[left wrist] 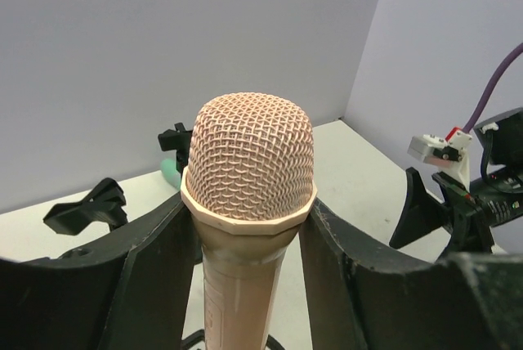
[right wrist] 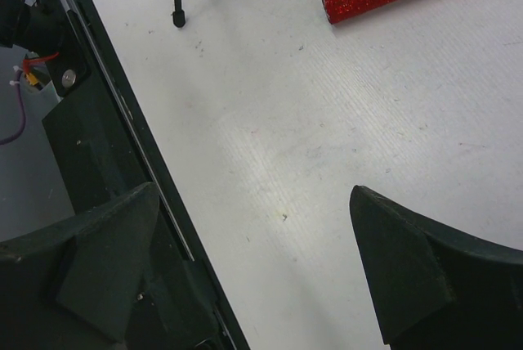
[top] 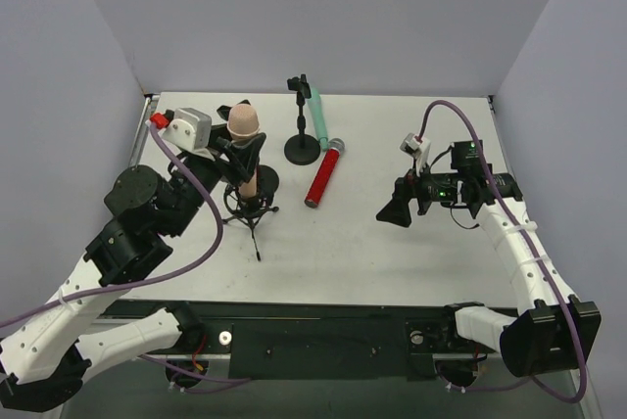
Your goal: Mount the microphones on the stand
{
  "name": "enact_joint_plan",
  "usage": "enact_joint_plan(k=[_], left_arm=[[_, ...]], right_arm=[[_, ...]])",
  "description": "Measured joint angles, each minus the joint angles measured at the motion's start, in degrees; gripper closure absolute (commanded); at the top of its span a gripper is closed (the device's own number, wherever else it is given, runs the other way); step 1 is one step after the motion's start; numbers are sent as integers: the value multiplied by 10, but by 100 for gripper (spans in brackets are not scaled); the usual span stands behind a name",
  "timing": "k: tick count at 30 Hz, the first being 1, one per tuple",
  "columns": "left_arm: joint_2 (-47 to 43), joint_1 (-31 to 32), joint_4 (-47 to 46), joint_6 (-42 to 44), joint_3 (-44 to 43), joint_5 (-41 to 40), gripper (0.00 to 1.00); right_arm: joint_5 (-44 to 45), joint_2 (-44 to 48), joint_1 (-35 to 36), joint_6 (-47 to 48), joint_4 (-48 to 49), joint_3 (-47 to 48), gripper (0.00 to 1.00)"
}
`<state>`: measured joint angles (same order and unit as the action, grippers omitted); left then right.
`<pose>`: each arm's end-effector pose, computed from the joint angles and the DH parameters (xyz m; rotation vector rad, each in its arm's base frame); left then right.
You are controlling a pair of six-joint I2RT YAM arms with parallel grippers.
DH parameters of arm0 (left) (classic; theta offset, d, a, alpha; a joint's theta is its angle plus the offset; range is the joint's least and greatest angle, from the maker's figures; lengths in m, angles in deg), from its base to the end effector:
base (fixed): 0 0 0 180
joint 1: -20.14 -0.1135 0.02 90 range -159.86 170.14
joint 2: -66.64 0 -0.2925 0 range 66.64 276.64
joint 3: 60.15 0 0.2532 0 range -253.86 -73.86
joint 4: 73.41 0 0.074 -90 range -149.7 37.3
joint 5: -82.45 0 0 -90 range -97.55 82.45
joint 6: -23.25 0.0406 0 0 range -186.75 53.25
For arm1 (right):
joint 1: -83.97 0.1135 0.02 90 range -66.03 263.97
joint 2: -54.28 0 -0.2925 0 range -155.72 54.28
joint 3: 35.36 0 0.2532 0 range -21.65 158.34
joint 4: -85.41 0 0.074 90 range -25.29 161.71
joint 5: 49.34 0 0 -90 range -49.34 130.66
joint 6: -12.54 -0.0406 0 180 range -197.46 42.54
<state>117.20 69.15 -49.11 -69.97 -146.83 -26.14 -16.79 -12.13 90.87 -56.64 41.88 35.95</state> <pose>0.1074 -0.1038 0.5117 0.2785 1.3683 -0.5405 0.2243 0.0616 0.3433 -0.9771 1.7901 0.9579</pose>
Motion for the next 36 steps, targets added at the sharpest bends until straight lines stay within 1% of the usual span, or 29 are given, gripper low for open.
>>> enact_joint_plan(k=[9,10,11,13,14,15,17,19,20,21,24,25,28,36], left_arm=[[-93,0,-26,-28,131,13,100],[-100,-1,-27,-32,143,13,95],[-106,-1,-27,-36,152,13,93],[-111,-1,-26,-42,162,13,81],[-112,-1,-27,-45,164,14,74],[-114,-1,-27,-48,166,14,70],[-116,-1,-26,-57,172,13,55],[-118,-1,-25,-67,178,10,45],[-118,-1,-23,-71,180,8,43],[-118,-1,-22,-75,180,6,39],[-118,-1,-20,-85,180,-5,32],[-119,-1,-18,-88,180,-8,28],[-123,-1,-11,-97,179,-15,20],[-155,-1,25,-97,158,-23,18]], right_arm=[[-4,-8,-5,14,-8,0,4],[-4,-10,-5,16,-9,0,4],[-4,-12,-5,18,-10,0,4],[-4,-14,-5,20,-13,0,4],[-4,-14,-5,21,-13,0,4],[-4,-15,-5,21,-13,0,4],[-4,-15,-5,23,-14,0,4],[-4,-15,-6,25,-16,0,4],[-4,-15,-6,27,-17,0,4],[-4,-15,-6,29,-18,0,4],[-5,-16,-6,34,-23,0,4],[-4,-17,-6,35,-24,0,4],[-5,-23,-8,41,-30,0,4],[-4,-38,-12,64,-51,0,4]])
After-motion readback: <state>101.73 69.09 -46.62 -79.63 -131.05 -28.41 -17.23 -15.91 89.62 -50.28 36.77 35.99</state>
